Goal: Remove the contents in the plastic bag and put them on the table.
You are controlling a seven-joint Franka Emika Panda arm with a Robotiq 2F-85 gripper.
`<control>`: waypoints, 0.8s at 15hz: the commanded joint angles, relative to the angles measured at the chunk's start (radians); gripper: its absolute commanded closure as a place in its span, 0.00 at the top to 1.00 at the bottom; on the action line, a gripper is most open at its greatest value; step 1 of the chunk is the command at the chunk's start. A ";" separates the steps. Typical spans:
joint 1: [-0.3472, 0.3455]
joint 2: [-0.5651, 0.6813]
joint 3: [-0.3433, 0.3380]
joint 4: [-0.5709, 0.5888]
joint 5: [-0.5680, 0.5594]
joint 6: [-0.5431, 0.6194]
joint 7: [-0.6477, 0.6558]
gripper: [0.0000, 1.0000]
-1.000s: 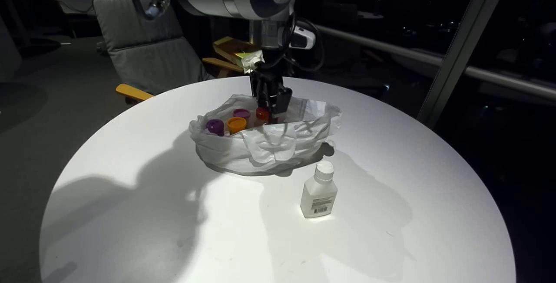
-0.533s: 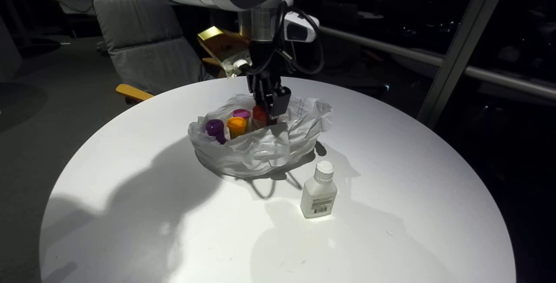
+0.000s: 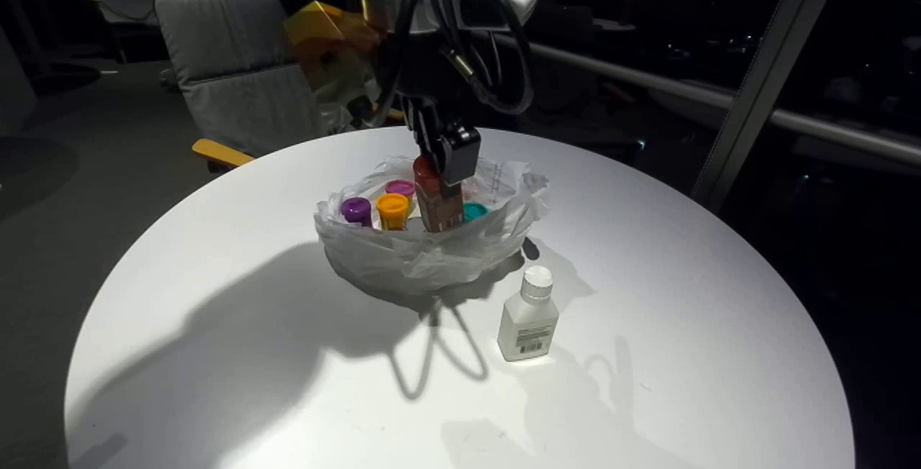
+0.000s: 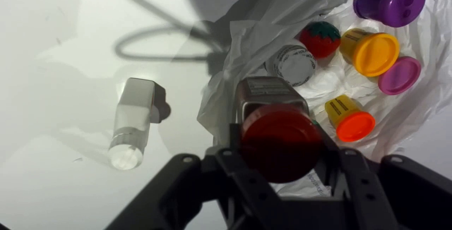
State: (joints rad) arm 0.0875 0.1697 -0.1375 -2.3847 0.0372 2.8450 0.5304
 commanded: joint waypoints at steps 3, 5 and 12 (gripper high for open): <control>-0.022 -0.140 0.017 -0.150 -0.033 0.025 0.004 0.24; -0.030 -0.124 0.043 -0.153 0.024 0.012 -0.041 0.24; -0.028 0.004 0.023 -0.102 0.005 -0.021 -0.026 0.24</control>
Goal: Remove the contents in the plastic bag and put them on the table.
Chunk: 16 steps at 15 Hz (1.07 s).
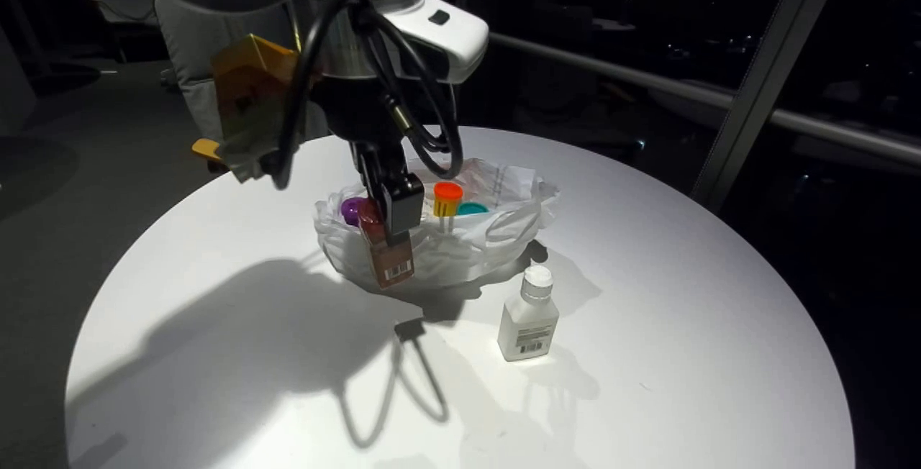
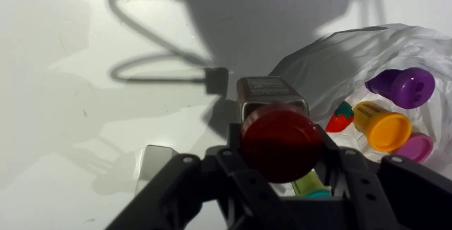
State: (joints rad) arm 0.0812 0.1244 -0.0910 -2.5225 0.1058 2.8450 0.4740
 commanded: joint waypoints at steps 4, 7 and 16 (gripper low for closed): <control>-0.021 0.129 -0.086 0.063 -0.110 -0.045 0.046 0.24; -0.024 0.141 -0.105 0.068 -0.103 -0.069 0.021 0.24; -0.057 0.150 -0.088 0.104 -0.071 -0.149 -0.043 0.76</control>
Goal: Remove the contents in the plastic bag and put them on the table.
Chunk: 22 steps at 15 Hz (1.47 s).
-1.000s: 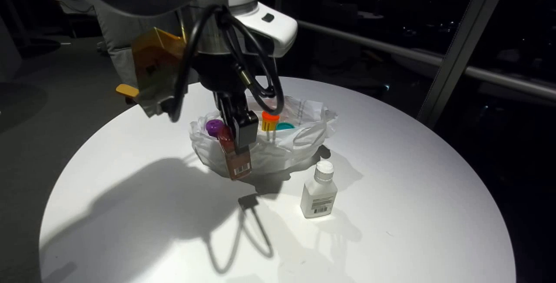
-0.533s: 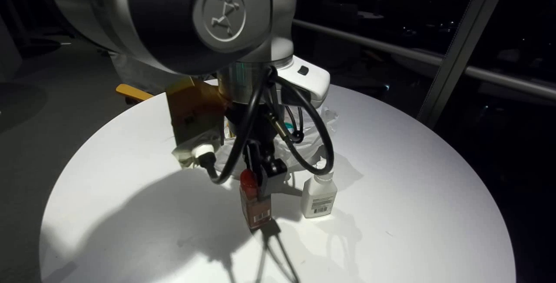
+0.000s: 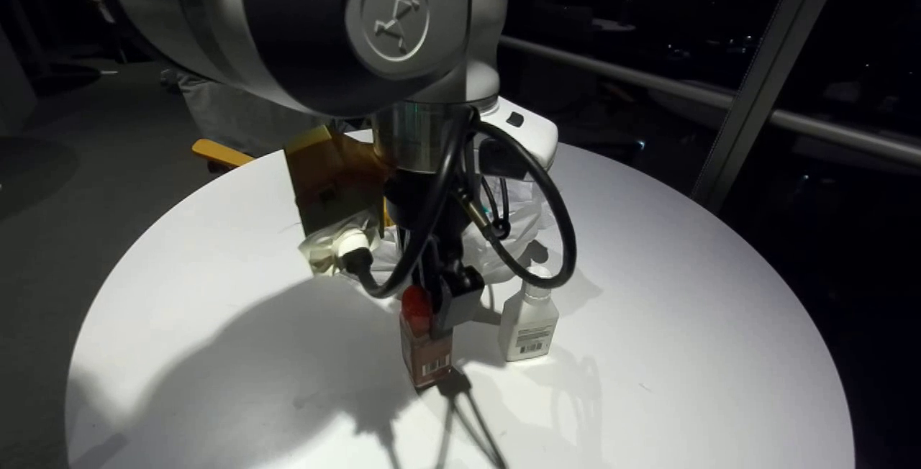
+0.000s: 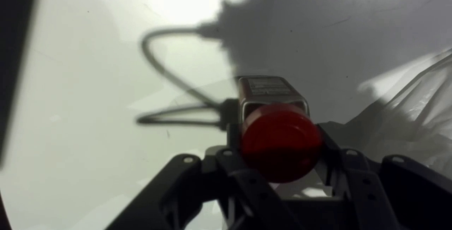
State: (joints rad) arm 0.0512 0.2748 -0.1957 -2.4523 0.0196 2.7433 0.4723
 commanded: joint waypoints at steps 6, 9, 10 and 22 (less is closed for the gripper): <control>-0.005 -0.073 -0.018 0.053 -0.069 -0.070 0.002 1.00; 0.019 -0.108 0.007 0.099 -0.161 -0.048 -0.009 1.00; 0.020 -0.111 0.025 0.120 -0.171 -0.045 -0.022 1.00; 0.115 0.172 0.116 0.472 -0.226 -0.022 -0.077 1.00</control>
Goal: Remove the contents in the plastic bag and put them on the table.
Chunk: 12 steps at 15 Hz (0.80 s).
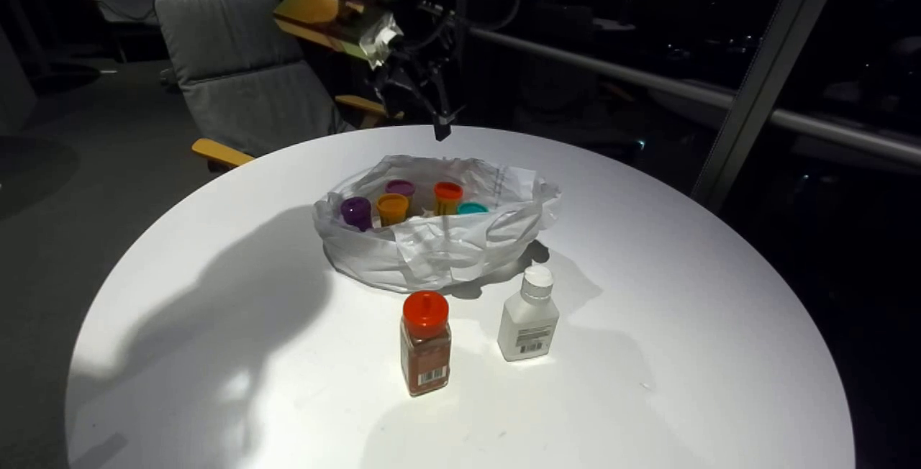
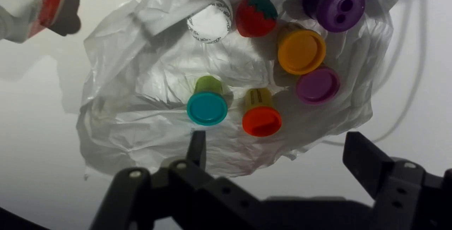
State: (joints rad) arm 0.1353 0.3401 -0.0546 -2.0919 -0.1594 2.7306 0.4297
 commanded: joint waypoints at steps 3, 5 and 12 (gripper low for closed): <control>0.080 0.185 -0.084 0.173 -0.127 -0.014 -0.026 1.00; 0.095 0.216 -0.113 0.194 -0.148 -0.015 -0.028 1.00; 0.011 0.218 -0.072 0.153 -0.065 -0.039 -0.152 1.00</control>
State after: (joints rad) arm 0.2008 0.5697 -0.1775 -1.9310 -0.2820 2.7143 0.3716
